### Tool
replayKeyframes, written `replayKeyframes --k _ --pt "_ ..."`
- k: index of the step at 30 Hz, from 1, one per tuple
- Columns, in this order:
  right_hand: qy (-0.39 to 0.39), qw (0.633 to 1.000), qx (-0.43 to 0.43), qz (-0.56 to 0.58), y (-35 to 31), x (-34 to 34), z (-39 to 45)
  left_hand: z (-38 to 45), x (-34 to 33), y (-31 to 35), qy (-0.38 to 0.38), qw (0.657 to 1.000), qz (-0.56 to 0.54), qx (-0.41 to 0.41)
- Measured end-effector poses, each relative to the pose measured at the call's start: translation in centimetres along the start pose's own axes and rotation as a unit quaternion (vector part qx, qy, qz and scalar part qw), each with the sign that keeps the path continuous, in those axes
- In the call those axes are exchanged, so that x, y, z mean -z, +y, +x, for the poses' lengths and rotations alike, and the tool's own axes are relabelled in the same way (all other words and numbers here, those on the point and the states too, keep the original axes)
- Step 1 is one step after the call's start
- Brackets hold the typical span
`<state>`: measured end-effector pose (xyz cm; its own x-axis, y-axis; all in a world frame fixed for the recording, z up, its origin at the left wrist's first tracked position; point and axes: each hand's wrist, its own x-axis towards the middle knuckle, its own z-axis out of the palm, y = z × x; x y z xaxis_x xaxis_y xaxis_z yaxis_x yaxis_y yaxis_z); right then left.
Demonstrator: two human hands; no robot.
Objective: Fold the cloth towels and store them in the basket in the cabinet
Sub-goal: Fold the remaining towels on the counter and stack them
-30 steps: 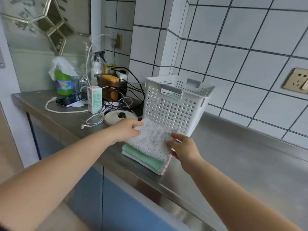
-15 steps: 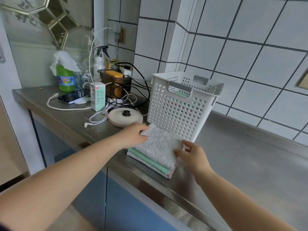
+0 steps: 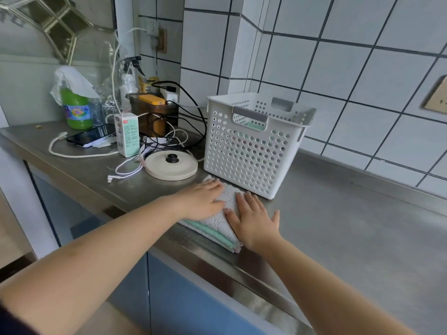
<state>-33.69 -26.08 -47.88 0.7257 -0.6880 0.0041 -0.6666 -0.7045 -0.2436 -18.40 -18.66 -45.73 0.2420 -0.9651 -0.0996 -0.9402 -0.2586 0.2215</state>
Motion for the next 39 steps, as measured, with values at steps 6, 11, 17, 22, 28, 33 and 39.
replayKeyframes --k 6,11,17,22,28,33,39 --pt "-0.028 0.999 -0.02 0.004 0.2 0.4 0.5 0.3 -0.9 0.0 0.018 0.998 -0.053 0.04" --pt "-0.034 0.998 -0.039 0.045 0.2 1.3 0.6 -0.3 -0.4 -0.5 0.048 0.99 -0.119 0.061" --pt "-0.059 0.9 -0.114 0.417 2.1 3.1 -2.0 -1.1 0.5 -3.6 0.104 0.959 -0.194 0.179" --pt "-0.085 0.85 -0.155 0.497 1.9 2.2 -2.2 -1.6 0.7 -2.5 0.087 0.947 -0.231 0.204" --pt "-0.042 0.741 -0.186 0.643 2.1 2.7 -2.1 -2.3 0.7 -0.2 0.13 0.908 -0.342 0.205" --pt "0.004 0.631 -0.241 0.737 7.3 4.6 -3.0 -2.8 -0.9 5.1 0.08 0.75 -0.638 0.155" --pt "0.018 0.606 -0.262 0.751 15.4 7.3 -6.6 0.0 -3.4 13.3 0.031 0.658 -0.746 0.101"
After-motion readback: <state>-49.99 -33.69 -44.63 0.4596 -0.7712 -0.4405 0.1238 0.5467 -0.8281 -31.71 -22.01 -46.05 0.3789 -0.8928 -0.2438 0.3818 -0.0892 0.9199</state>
